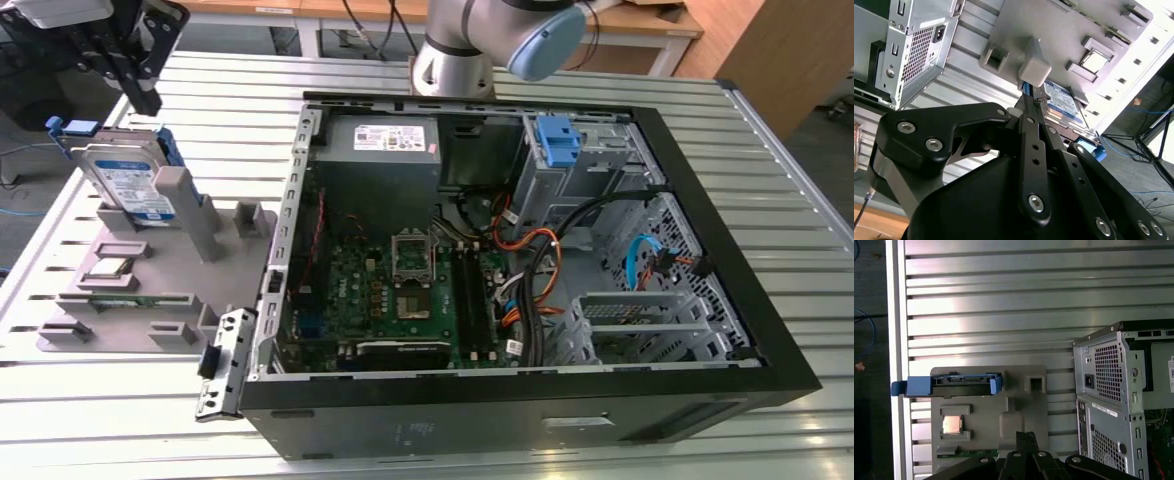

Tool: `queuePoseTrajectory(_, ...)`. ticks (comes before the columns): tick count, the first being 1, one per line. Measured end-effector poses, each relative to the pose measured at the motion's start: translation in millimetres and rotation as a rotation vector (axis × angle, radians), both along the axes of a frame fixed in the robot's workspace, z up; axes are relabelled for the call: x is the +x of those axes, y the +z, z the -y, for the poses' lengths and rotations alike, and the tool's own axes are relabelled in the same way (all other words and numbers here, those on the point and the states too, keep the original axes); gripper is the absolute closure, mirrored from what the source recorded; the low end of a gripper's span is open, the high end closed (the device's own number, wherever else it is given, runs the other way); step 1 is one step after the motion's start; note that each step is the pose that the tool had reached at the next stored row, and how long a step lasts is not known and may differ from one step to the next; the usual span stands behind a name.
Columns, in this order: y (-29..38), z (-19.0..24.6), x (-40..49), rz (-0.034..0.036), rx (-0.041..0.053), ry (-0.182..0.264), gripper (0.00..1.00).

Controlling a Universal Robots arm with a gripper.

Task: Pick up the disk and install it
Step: 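Reach for the disk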

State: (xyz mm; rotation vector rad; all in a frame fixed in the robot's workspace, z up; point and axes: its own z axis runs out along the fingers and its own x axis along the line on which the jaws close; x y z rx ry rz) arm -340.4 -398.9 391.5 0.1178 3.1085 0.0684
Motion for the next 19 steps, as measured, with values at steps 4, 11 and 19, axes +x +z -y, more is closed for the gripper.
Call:
queuePoseTrajectory(4,0.0,0.0,-1.3,0.0000,0.0001,0.000,0.90)
queuePoseTrajectory(11,0.0,0.0,-2.4,0.0000,0.0000,0.000,0.90)
queuePoseTrajectory(19,0.0,0.0,-3.9,0.0000,0.0000,0.000,0.90)
